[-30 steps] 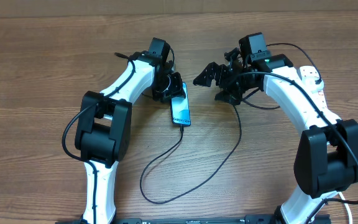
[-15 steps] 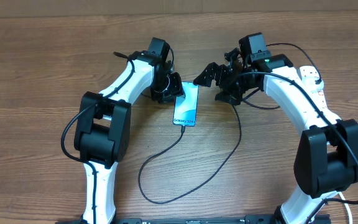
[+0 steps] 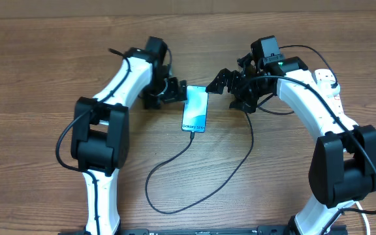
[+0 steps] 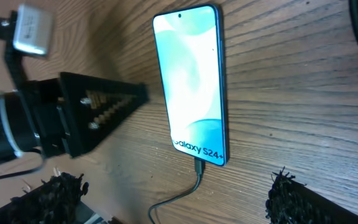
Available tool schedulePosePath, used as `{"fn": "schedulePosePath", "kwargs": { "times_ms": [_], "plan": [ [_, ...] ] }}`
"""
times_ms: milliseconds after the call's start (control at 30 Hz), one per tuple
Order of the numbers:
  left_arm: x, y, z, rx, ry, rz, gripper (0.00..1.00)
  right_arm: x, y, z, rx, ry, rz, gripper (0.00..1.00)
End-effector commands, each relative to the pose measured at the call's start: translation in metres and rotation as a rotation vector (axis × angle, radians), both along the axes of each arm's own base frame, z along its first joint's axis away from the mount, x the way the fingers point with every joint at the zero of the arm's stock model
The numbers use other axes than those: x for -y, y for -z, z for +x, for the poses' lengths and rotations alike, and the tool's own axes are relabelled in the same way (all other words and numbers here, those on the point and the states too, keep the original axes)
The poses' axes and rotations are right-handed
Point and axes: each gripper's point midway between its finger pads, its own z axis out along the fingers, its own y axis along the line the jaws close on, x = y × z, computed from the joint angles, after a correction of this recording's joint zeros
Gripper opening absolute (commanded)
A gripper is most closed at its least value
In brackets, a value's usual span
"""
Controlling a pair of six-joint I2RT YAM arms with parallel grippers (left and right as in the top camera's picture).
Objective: Plug charger to phone and switch on socket
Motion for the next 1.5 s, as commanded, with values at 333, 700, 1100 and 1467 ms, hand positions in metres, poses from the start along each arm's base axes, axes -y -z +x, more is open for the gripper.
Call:
{"fn": "schedulePosePath", "kwargs": {
  "times_ms": [333,700,1100,1467],
  "plan": [
    [-0.088,-0.177,-0.05,0.273,0.069,0.384,1.0,0.01,-0.006,0.007,0.047,0.024,-0.058,1.0],
    [-0.089,-0.191,-0.054,0.314,0.059,0.375,0.99,0.01,-0.007,0.009,0.057,0.025,-0.062,1.0],
    [-0.089,-0.192,-0.053,0.316,0.059,0.374,1.0,0.134,-0.09,0.075,0.241,0.301,-0.327,1.0],
    [-0.089,-0.192,-0.053,0.316,0.059,0.374,0.99,0.355,-0.117,0.061,0.252,0.725,-0.641,1.0]
  ]
}}
